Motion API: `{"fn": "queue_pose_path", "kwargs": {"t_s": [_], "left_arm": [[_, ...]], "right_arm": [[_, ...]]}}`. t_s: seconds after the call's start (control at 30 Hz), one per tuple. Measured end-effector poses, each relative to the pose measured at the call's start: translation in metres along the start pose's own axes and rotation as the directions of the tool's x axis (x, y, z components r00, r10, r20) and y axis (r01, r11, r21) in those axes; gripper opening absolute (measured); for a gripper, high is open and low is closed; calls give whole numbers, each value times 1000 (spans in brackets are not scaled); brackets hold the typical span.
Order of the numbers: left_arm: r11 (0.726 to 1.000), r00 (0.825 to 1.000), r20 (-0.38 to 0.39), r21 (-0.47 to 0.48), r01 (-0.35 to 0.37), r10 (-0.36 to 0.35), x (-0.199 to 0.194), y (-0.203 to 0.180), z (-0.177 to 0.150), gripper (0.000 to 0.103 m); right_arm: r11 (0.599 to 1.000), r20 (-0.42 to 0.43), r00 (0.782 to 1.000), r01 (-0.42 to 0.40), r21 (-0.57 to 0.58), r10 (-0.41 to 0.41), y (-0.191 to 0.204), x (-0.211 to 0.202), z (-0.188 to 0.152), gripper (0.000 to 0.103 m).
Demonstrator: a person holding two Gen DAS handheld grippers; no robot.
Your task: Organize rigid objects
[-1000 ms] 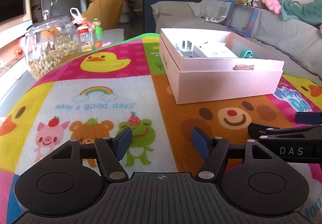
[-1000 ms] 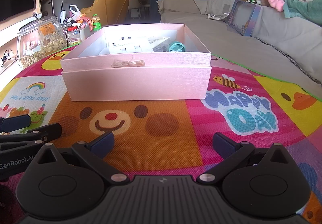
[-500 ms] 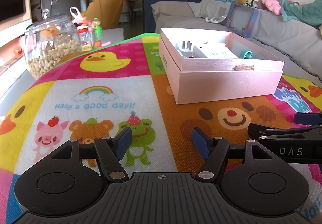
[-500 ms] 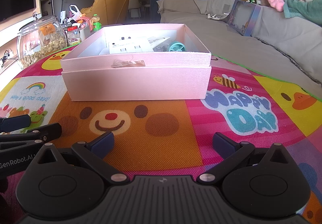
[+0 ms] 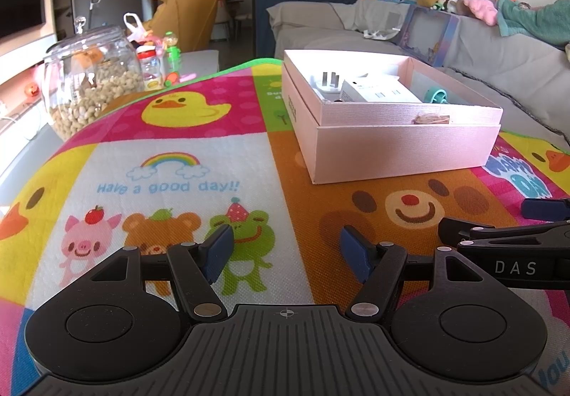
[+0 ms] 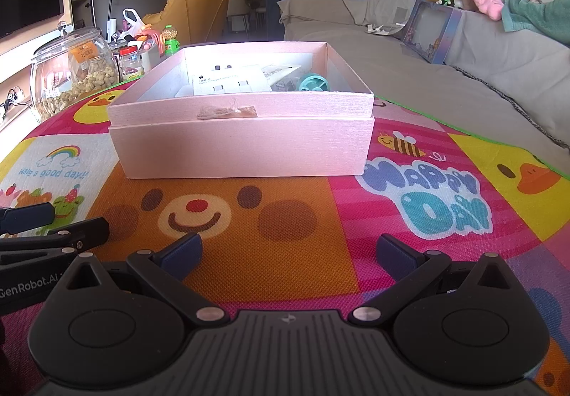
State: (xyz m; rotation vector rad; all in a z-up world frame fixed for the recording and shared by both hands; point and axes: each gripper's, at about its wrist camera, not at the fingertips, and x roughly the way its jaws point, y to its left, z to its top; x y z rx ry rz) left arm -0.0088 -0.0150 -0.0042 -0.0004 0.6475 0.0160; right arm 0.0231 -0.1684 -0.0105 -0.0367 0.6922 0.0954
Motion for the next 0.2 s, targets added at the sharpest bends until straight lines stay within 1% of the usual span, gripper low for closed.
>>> {"fn": "queue_pose_path", "kwargs": {"t_s": [0.2], "left_arm": [[1000, 1000, 0, 3, 0, 0, 0, -1, 0, 72]], "right_arm": [[1000, 0, 1000, 0, 0, 0, 0, 0, 0, 103]]}}
